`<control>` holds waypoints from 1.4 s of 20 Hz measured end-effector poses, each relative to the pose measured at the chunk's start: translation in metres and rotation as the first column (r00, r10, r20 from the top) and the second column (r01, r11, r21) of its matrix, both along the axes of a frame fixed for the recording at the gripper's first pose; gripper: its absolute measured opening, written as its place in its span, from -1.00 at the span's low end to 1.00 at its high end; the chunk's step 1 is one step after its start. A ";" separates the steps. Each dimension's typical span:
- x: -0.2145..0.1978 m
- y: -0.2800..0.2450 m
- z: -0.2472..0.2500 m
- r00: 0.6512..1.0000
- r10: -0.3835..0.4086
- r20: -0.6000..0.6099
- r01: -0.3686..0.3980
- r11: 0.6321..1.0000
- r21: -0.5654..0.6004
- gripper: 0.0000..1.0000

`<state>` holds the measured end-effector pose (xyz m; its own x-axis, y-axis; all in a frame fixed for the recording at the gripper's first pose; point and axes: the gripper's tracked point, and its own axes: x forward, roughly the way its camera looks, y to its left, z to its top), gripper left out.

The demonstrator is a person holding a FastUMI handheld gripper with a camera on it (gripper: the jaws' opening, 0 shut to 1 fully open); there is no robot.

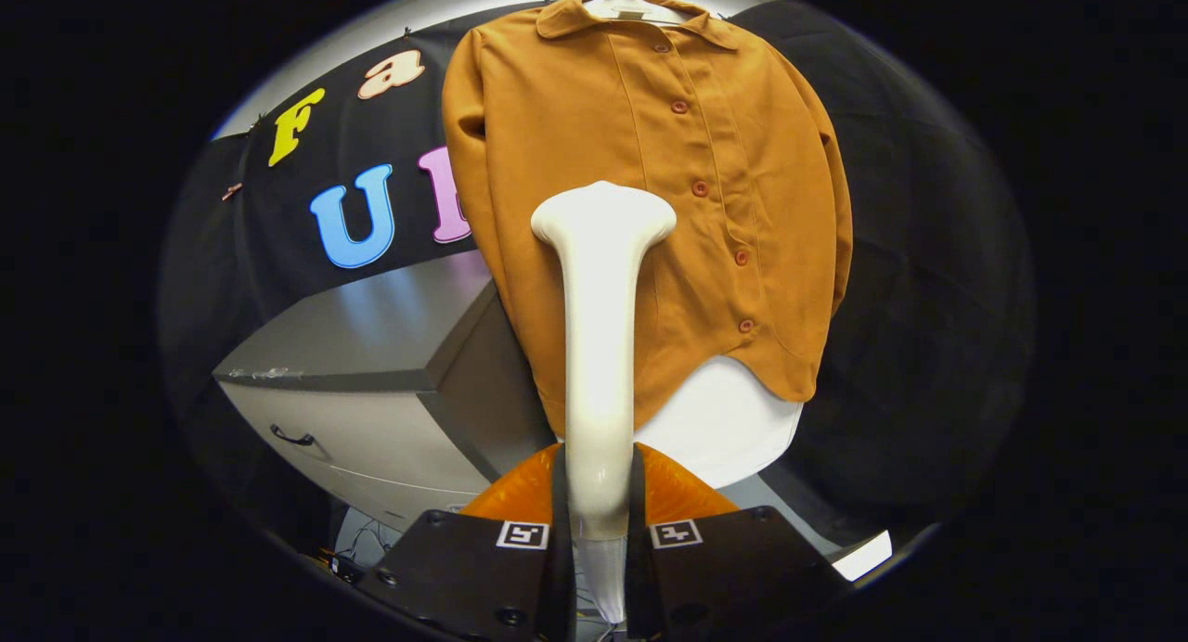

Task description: Iron the clothes twice with a garment steamer, once on the left side and once on the right side.

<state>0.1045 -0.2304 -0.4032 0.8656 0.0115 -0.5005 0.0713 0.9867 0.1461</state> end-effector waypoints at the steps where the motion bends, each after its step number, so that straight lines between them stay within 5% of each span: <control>1: -0.005 0.000 -0.005 1.000 -0.001 -0.013 0.001 1.000 -0.002 -0.51; 8: -0.040 0.003 0.003 1.000 -0.012 -0.010 0.012 1.000 0.018 -0.51; 15: -0.051 -0.014 0.085 0.990 -0.034 0.136 0.032 0.999 0.021 -0.51; 28: -0.039 -0.056 0.275 0.879 -0.052 0.473 0.064 0.998 -0.009 -0.51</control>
<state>0.0651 -0.2869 -0.1280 0.9981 -0.0529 -0.0313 0.0571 0.9864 0.1539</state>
